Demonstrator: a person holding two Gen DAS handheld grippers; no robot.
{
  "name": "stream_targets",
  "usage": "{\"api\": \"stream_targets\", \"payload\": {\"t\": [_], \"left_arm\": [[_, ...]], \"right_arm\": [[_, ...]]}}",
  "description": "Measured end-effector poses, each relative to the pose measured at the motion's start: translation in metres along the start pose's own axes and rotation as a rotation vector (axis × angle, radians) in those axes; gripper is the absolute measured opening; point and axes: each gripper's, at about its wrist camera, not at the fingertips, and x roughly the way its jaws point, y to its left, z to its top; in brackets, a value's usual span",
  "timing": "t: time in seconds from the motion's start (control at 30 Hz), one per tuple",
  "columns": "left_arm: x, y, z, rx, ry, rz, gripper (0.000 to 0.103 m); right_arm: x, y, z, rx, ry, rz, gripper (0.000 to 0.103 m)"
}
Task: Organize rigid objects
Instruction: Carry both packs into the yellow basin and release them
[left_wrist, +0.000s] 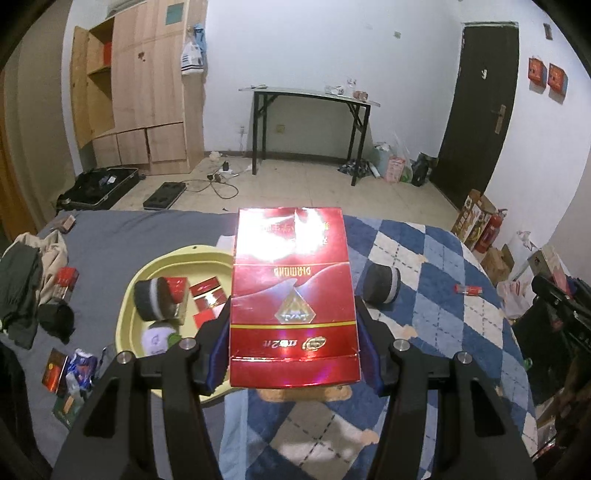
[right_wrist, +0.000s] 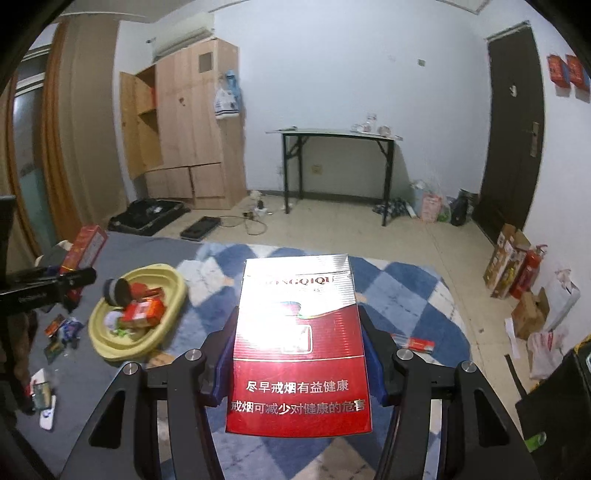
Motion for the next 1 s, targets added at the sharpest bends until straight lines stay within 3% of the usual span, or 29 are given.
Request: {"api": "stream_targets", "payload": {"t": [0.17, 0.37, 0.57, 0.73, 1.0], "left_arm": [[0.008, 0.023, -0.008, -0.005, 0.026, 0.019, 0.059], [0.033, 0.087, -0.011, -0.092, 0.055, 0.056, 0.059], [0.07, 0.151, -0.014, -0.215, 0.103, 0.088, 0.059], [0.113, 0.188, -0.035, -0.27, 0.205, 0.095, 0.059], [0.164, 0.201, -0.058, -0.271, 0.311, 0.089, 0.059]], "right_arm": [[-0.008, 0.026, -0.004, -0.046, 0.012, 0.044, 0.055], [0.028, 0.066, 0.012, -0.11, 0.047, 0.137, 0.055], [0.093, 0.123, 0.032, -0.185, 0.098, 0.258, 0.055], [0.169, 0.18, 0.041, -0.246, 0.194, 0.344, 0.055], [0.285, 0.233, 0.041, -0.349, 0.371, 0.342, 0.055]]}}
